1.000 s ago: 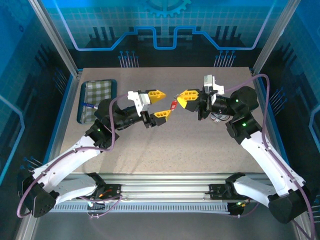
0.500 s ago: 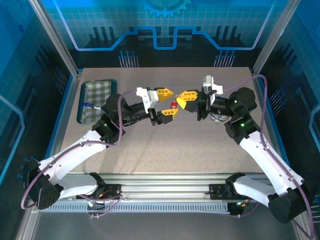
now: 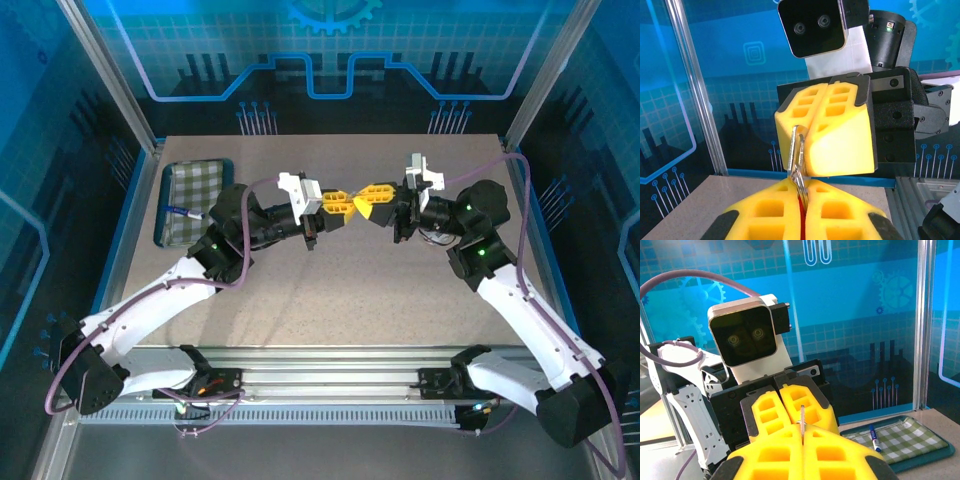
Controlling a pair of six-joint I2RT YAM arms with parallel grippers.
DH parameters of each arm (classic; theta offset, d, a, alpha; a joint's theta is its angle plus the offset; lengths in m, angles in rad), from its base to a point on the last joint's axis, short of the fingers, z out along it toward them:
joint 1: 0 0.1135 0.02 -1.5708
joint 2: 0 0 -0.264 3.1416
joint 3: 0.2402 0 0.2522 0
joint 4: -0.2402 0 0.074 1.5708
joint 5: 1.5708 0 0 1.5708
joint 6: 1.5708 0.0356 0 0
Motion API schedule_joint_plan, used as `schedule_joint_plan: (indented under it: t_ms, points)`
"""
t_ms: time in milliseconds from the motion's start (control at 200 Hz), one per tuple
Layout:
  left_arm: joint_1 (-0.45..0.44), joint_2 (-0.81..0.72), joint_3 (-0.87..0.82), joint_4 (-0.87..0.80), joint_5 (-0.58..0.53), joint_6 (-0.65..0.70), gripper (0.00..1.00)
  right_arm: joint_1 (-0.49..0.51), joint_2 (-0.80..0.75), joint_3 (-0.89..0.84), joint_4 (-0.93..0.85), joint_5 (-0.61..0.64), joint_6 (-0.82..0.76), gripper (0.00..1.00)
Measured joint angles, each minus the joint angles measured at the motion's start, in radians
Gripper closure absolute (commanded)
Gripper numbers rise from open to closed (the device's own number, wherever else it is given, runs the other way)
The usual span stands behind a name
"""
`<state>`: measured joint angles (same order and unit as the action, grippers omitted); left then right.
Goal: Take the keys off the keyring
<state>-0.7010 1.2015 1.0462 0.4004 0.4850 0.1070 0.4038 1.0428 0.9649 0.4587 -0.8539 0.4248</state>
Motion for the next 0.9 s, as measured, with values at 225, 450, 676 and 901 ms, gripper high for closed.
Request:
schedule_joint_plan:
  t_ms: [225, 450, 676, 901]
  points:
    - [-0.001, -0.024, 0.0, -0.073, -0.032, 0.031, 0.98, -0.025, -0.001, -0.037, 0.034, -0.001, 0.061, 0.92]
    - [-0.002, -0.051, 0.001, -0.174, -0.043, 0.087, 1.0, -0.064, -0.002, -0.039, -0.014, 0.02, 0.094, 0.76]
    - [-0.002, -0.059, 0.08, -0.334, -0.042, 0.159, 1.0, -0.096, -0.042, -0.096, -0.103, 0.077, 0.047, 0.82]
    - [-0.002, -0.05, 0.185, -0.52, -0.015, 0.21, 1.0, -0.095, -0.062, -0.08, -0.118, 0.017, -0.039, 0.8]
